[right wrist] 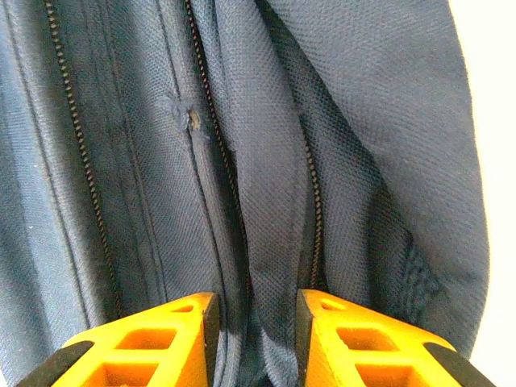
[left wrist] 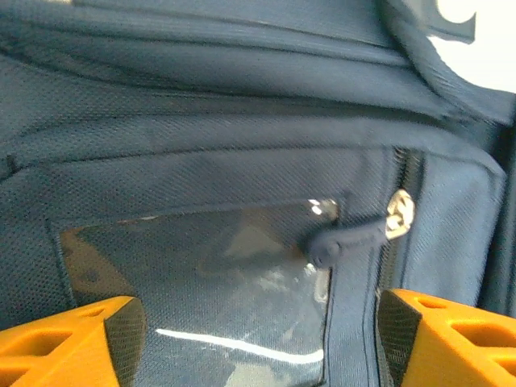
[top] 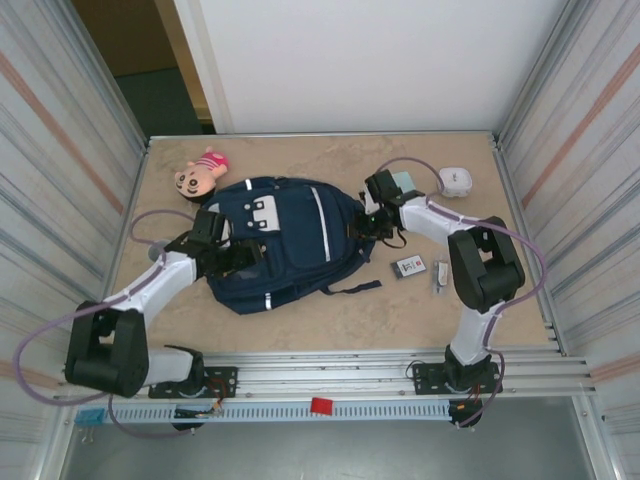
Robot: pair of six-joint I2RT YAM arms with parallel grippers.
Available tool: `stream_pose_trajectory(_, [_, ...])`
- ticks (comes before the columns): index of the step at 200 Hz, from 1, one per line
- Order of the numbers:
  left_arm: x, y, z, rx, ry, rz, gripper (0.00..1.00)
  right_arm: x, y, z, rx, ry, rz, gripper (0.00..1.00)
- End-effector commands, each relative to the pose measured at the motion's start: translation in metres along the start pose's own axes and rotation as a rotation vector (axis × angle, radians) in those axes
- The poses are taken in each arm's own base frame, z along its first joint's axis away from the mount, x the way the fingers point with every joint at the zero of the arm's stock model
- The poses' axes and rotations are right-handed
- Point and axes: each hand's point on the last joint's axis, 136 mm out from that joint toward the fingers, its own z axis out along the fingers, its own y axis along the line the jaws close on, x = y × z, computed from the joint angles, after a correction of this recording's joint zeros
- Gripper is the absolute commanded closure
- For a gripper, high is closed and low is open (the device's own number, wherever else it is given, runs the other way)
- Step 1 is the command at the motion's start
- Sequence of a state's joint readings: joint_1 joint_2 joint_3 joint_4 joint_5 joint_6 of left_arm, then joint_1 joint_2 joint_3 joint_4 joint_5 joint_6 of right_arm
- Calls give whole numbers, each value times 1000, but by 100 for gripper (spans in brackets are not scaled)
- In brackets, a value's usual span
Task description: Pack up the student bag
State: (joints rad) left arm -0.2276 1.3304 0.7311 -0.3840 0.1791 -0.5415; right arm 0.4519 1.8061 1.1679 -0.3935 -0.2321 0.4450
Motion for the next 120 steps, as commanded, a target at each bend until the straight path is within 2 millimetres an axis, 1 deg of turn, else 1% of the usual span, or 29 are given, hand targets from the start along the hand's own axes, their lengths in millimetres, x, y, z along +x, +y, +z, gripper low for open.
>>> stream_pose_trajectory(1, [-33,-6,12,3,-56,51,22,35,15,-8,-27,16,90,69])
stream_pose_trajectory(7, [-39,-8,16,3,-54,56,22,40,18,-9,-23,9,100,69])
stream_pose_trajectory(22, [-56,-15,27,6,-51,77,22,54,33,-10,-25,-8,99,69])
stream_pose_trajectory(41, [-80,-27,39,17,-60,101,22,66,59,-14,-39,-25,84,70])
stream_pose_trajectory(54, [-96,-34,44,22,-73,116,21,66,77,-21,-56,-55,72,69])
stream_pose_trajectory(64, [-109,-41,44,25,-86,131,22,61,94,-35,-87,-95,51,68])
stream_pose_trajectory(77, [-123,-50,34,34,-112,147,21,51,114,-58,-135,-153,19,64])
stream_pose_trajectory(89, [-131,-58,18,46,-139,158,21,41,123,-79,-167,-190,2,61])
stream_pose_trajectory(103, [-132,-65,-5,66,-169,165,20,28,119,-93,-183,-201,7,58])
stream_pose_trajectory(113, [-127,-67,-22,78,-182,163,20,22,112,-94,-197,-188,24,58])
stream_pose_trajectory(120, [-122,-67,-35,85,-193,159,19,18,107,-91,-203,-175,30,58])
